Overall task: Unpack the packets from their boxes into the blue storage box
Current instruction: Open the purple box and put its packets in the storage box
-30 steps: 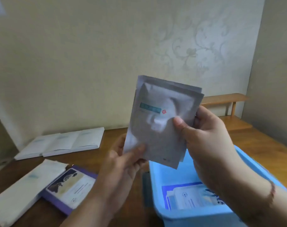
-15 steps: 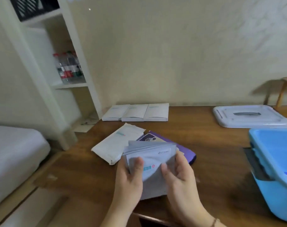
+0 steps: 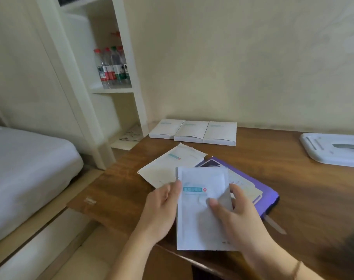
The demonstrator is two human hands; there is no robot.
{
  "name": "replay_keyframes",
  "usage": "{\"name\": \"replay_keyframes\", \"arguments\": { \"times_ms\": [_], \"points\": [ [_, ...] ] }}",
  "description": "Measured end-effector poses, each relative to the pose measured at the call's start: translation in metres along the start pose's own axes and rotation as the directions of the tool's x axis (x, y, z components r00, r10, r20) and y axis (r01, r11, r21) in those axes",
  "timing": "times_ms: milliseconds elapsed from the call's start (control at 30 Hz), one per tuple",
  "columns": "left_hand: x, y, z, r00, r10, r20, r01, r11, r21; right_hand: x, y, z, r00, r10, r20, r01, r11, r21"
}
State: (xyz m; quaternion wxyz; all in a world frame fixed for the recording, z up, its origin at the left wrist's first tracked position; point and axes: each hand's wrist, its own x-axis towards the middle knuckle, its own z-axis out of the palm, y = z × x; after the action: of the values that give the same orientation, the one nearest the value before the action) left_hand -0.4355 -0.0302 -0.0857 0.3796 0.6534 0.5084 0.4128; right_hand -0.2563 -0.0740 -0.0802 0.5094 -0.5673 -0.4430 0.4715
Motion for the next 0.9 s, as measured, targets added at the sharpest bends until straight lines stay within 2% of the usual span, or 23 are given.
{"name": "replay_keyframes", "arguments": {
  "times_ms": [33, 67, 100, 167, 233, 367, 467, 567, 633, 700, 733, 767, 833, 900],
  "points": [
    [0.009, -0.006, -0.009, 0.996, 0.051, -0.078, -0.044, 0.995, 0.094, 0.003, -0.001, 0.003, 0.998, 0.052, -0.024, -0.051, 0.999, 0.004],
    [0.020, -0.011, -0.019, 0.985, 0.105, -0.138, -0.066, 0.964, 0.259, 0.005, -0.003, 0.005, 0.995, 0.093, -0.048, -0.093, 0.996, 0.000],
    [0.031, -0.017, -0.027, 0.984, 0.145, -0.107, -0.081, 0.887, 0.455, 0.007, -0.003, 0.006, 0.990, 0.121, -0.071, -0.122, 0.993, -0.007],
    [0.051, -0.029, -0.039, 0.986, 0.129, 0.107, -0.166, 0.658, 0.735, 0.013, -0.002, 0.007, 0.984, 0.145, -0.106, -0.148, 0.989, -0.024],
    [0.063, -0.038, -0.046, 0.974, 0.102, 0.201, -0.223, 0.567, 0.793, 0.019, -0.002, 0.007, 0.981, 0.152, -0.124, -0.157, 0.987, -0.032],
    [0.079, -0.054, -0.052, 0.978, 0.195, 0.076, -0.166, 0.499, 0.851, 0.032, -0.006, 0.006, 0.978, 0.142, -0.150, -0.150, 0.988, -0.045],
    [0.084, -0.060, -0.063, 0.983, 0.182, -0.030, -0.067, 0.504, 0.861, 0.042, -0.010, 0.009, 0.977, 0.129, -0.169, -0.145, 0.986, -0.082],
    [0.079, -0.058, -0.073, 0.984, 0.168, -0.061, -0.023, 0.459, 0.888, 0.047, -0.015, 0.025, 0.978, 0.152, -0.142, -0.163, 0.984, -0.070],
    [0.064, -0.053, -0.074, 0.970, 0.212, -0.119, -0.026, 0.575, 0.818, 0.049, -0.018, 0.043, 0.976, 0.198, -0.091, -0.202, 0.979, -0.032],
    [0.036, -0.046, -0.075, 0.954, 0.210, -0.216, -0.046, 0.810, 0.585, 0.051, -0.018, 0.063, 0.967, 0.249, -0.055, -0.251, 0.968, -0.026],
    [0.020, -0.044, -0.076, 0.956, 0.215, -0.198, -0.099, 0.876, 0.472, 0.053, -0.018, 0.072, 0.963, 0.264, -0.051, -0.267, 0.963, -0.041],
    [0.006, -0.042, -0.077, 0.965, 0.232, -0.118, -0.162, 0.890, 0.426, 0.054, -0.018, 0.080, 0.960, 0.274, -0.055, -0.277, 0.959, -0.064],
    [-0.013, -0.040, -0.077, 0.972, 0.215, 0.091, -0.230, 0.816, 0.530, 0.057, -0.017, 0.092, 0.955, 0.292, -0.062, -0.297, 0.948, -0.111],
    [-0.018, -0.044, -0.075, 0.967, 0.156, 0.199, -0.252, 0.676, 0.692, 0.059, -0.016, 0.096, 0.951, 0.301, -0.065, -0.308, 0.939, -0.152]
  ]
}}
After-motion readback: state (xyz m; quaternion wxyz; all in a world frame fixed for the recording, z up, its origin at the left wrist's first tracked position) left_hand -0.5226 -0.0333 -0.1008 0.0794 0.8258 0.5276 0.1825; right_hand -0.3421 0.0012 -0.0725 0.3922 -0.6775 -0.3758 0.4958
